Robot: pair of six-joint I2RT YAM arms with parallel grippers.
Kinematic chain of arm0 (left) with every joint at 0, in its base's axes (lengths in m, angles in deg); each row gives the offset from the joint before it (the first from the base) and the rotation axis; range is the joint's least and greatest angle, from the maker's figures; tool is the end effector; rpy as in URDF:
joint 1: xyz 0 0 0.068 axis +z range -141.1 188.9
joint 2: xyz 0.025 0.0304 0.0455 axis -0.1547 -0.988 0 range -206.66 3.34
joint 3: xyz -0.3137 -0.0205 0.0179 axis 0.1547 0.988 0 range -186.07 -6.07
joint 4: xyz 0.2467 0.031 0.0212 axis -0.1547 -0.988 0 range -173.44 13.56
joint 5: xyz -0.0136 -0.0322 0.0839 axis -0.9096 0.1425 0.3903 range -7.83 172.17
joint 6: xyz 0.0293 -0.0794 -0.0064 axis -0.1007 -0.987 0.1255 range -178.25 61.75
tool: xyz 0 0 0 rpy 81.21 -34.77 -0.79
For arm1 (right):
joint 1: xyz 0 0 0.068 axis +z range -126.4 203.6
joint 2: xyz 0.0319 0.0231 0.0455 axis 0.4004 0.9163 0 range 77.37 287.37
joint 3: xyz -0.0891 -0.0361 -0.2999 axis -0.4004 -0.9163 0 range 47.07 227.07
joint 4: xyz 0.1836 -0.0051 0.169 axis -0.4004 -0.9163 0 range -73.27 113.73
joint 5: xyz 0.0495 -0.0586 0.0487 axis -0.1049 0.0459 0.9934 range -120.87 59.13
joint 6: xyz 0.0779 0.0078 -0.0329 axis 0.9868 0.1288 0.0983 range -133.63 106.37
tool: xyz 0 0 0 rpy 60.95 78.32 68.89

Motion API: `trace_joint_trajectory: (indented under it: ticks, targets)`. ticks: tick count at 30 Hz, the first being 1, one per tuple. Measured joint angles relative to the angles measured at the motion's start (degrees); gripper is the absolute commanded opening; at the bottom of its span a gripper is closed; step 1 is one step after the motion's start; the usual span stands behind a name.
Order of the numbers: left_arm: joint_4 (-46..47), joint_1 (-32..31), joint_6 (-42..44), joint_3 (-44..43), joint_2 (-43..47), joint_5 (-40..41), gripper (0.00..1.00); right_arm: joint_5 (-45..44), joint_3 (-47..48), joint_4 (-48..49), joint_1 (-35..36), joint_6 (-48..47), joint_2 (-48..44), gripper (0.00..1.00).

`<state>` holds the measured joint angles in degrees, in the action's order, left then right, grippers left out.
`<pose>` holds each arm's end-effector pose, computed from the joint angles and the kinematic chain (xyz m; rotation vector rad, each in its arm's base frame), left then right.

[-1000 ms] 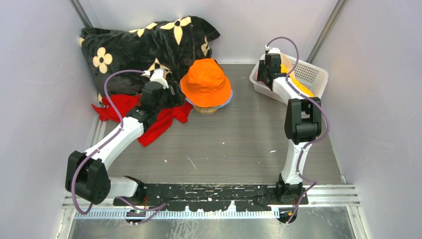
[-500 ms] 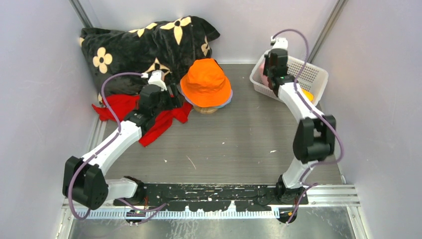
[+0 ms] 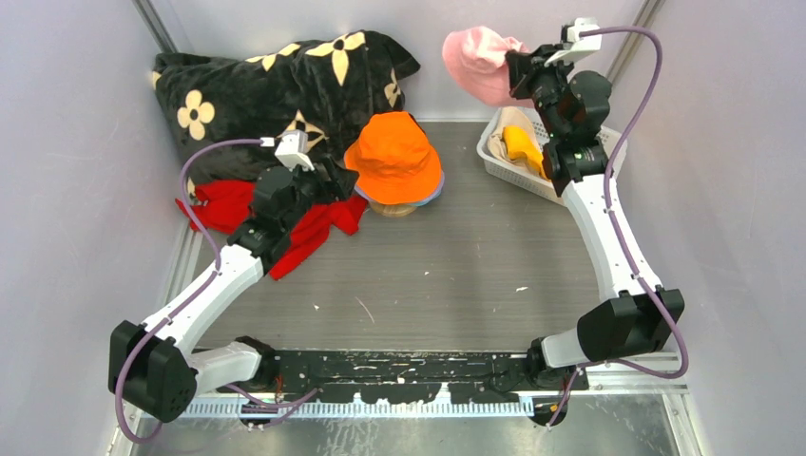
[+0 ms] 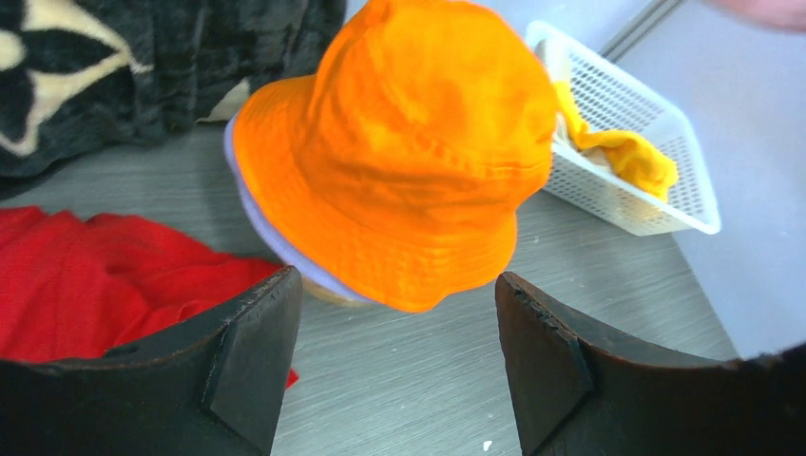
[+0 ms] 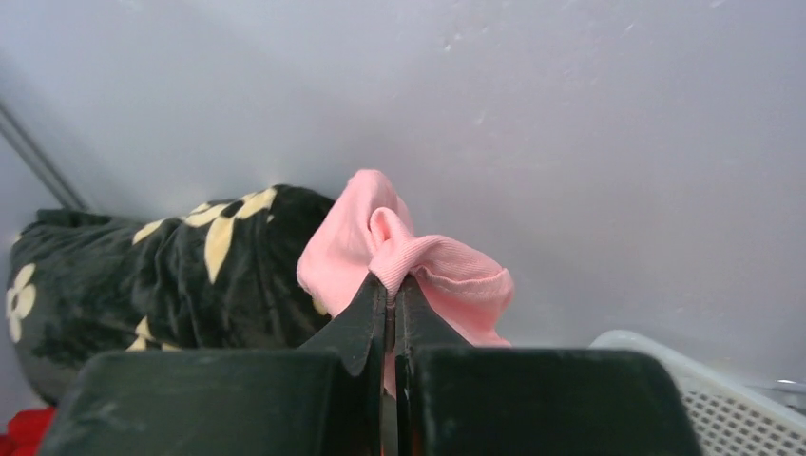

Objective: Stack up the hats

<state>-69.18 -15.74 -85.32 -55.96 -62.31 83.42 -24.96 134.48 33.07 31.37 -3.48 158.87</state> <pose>0.2552 -0.1152 0.3662 -0.0541 1.7620 -0.6449 0.3382 0.0541 0.5401 -0.0613 1.3119 0.3339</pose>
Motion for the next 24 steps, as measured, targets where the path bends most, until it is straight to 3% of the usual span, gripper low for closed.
trace_joint_trajectory:
  ticks: [11,24]
  targets:
    - [13.79,-0.46,-5.77,0.24,-3.17,-7.96,0.73,9.88,-5.9,4.44,0.04,8.39,0.35,0.01]
    - [30.27,-6.45,-14.49,-12.35,-23.37,-13.35,0.73,13.35,-10.78,13.0,0.87,16.5,-0.81,0.01]
